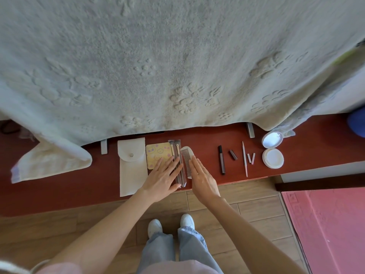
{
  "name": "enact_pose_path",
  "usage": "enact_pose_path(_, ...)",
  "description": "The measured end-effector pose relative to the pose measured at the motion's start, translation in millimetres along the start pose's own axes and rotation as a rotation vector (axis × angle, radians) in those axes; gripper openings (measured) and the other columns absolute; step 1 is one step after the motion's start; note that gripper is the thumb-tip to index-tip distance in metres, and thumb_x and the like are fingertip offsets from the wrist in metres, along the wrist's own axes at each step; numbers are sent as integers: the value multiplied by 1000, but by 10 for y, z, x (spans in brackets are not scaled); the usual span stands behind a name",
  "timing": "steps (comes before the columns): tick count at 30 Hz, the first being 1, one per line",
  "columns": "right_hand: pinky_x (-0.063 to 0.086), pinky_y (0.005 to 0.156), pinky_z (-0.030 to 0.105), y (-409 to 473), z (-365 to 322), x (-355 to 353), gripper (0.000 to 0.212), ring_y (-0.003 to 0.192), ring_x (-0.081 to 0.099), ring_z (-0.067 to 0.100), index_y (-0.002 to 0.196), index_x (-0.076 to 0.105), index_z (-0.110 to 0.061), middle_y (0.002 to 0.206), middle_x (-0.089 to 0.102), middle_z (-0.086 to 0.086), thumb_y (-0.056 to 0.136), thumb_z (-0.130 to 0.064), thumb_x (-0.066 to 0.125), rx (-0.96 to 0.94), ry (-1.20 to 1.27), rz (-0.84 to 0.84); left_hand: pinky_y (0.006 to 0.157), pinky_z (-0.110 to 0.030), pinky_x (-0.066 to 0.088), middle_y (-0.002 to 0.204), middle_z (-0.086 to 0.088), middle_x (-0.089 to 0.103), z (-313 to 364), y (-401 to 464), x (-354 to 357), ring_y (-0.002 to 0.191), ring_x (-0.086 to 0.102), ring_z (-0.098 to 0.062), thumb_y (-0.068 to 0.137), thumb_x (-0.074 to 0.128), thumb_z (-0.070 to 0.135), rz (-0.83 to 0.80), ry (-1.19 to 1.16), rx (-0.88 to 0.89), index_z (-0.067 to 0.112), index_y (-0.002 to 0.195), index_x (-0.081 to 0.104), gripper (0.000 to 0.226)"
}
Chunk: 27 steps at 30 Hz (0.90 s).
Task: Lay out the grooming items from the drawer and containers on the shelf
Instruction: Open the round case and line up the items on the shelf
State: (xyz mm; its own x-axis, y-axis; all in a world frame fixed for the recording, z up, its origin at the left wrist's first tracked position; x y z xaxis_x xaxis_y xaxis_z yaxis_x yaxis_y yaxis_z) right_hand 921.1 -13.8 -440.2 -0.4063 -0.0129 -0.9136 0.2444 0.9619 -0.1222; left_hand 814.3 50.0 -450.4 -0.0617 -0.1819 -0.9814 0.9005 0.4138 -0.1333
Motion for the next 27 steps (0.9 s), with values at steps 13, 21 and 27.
enact_pose_path(13, 35, 109, 40, -33, 598, -428, 45, 142, 27, 29, 139, 44, -4, 151, 33, 14, 95, -10, 49, 136, -110, 130, 111, -53, 30, 152, -16, 32, 152, 164, -161, 141, 26, -31, 92, 27, 55, 55, -24, -2, 13, 143, 41, 67)
enact_pose_path(21, 40, 106, 33, -174, 875, -329, 47, 136, 38, 26, 143, 36, -2, 156, 23, 13, 98, -16, 44, 148, -113, 13, 108, -54, 34, 147, -16, 41, 325, 286, -48, 137, 35, -32, 91, 29, 53, 33, -8, 43, 19, 140, 47, 62)
enact_pose_path(27, 37, 109, 33, -92, 688, -323, 51, 139, 33, 24, 144, 33, 0, 156, 21, 12, 94, -2, 45, 94, -52, 14, 109, -54, 32, 150, -14, 36, 283, 278, -11, 138, 35, -30, 92, 27, 53, 42, 5, 73, 21, 145, 39, 62)
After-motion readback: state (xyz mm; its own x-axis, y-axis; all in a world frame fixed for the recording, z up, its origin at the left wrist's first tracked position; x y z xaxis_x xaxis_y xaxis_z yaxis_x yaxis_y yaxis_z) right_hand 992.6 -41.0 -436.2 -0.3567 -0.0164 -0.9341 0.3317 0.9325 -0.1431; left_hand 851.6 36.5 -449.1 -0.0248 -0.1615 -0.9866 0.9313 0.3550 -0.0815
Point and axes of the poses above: each hand's wrist, its own y-axis towards the middle knuckle, its own x-axis out of the palm, z = x × y, the point moved 8 cm from there along y, towards the middle knuckle
